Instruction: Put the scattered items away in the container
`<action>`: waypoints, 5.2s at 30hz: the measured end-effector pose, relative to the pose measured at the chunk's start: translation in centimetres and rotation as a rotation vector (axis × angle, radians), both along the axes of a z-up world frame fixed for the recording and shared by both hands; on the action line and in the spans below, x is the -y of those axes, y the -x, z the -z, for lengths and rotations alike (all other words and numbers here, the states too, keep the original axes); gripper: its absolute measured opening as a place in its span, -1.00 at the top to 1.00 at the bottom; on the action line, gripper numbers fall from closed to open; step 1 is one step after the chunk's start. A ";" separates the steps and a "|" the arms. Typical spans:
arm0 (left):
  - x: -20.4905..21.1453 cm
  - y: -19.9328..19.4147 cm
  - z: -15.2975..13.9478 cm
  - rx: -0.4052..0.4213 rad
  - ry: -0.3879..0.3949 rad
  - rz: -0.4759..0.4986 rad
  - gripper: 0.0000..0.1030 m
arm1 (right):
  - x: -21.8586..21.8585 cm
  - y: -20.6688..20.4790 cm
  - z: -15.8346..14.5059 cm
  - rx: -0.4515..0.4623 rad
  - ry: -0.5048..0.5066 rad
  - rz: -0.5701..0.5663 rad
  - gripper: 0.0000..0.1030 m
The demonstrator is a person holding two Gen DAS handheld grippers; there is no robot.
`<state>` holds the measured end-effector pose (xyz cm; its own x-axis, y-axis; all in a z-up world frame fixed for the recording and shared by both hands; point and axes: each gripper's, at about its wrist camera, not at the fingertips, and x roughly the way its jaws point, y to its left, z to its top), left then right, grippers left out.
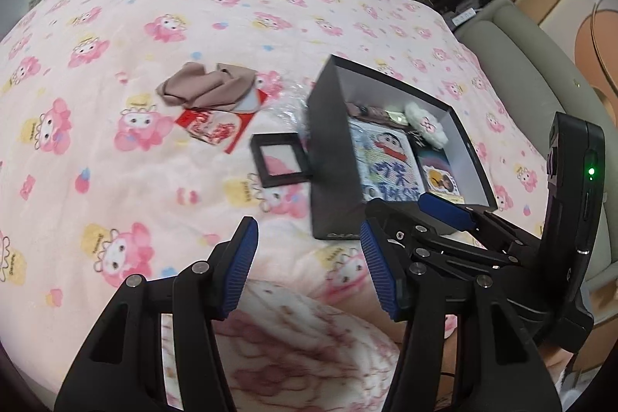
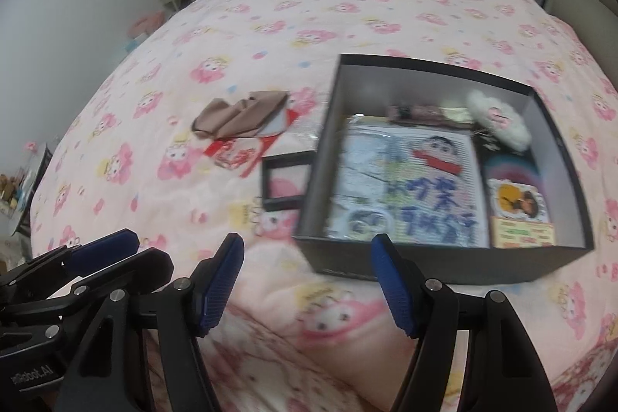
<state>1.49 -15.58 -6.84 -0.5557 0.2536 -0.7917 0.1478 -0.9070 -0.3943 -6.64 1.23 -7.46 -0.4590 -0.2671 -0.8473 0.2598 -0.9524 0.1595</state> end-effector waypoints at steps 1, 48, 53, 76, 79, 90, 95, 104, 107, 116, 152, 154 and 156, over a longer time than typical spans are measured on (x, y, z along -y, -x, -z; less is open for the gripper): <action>0.7 0.0 0.2 0.000 -0.017 -0.007 -0.09 | 0.6 0.2 0.1 0.002 0.006 -0.009 -0.29; 18.1 18.3 15.1 0.074 -0.220 -0.236 0.67 | 14.9 20.6 12.3 0.179 -0.028 -0.045 -0.29; 16.9 16.8 12.9 0.053 -0.206 -0.194 0.87 | 14.7 19.6 11.3 0.205 0.068 -0.086 0.25; -7.4 3.9 0.5 -0.059 -0.205 0.177 0.90 | -4.9 0.5 0.6 0.083 0.162 -0.060 0.34; -11.6 3.6 1.0 -0.038 -0.199 0.238 0.90 | -9.0 -1.3 0.8 0.078 0.140 -0.015 0.30; -22.4 5.2 3.9 0.072 -0.117 0.377 0.95 | -21.9 -4.3 3.3 0.089 0.101 0.205 -0.05; -24.1 6.9 2.9 0.055 -0.075 0.386 0.87 | -23.7 -3.5 4.9 0.148 0.230 0.192 -0.13; -21.2 7.2 3.2 0.067 -0.019 0.291 0.33 | -24.6 -2.9 5.1 0.094 0.176 0.224 -0.21; -19.0 6.1 3.8 0.056 0.039 0.238 0.27 | -26.9 -2.9 5.9 0.132 0.242 0.320 -0.21; -14.6 5.6 6.9 0.111 -0.033 0.109 0.22 | -21.4 -2.0 5.6 0.127 0.273 0.129 -0.22; -16.6 6.9 12.9 0.233 -0.165 0.134 0.17 | -18.8 -0.4 10.9 0.194 0.220 0.165 -0.06; -16.9 6.8 12.7 0.216 -0.179 0.157 0.36 | -18.9 -0.6 10.8 0.195 0.231 0.169 0.21; -17.3 6.6 12.4 0.199 -0.171 0.172 0.49 | -18.9 -0.8 10.9 0.202 0.240 0.161 0.40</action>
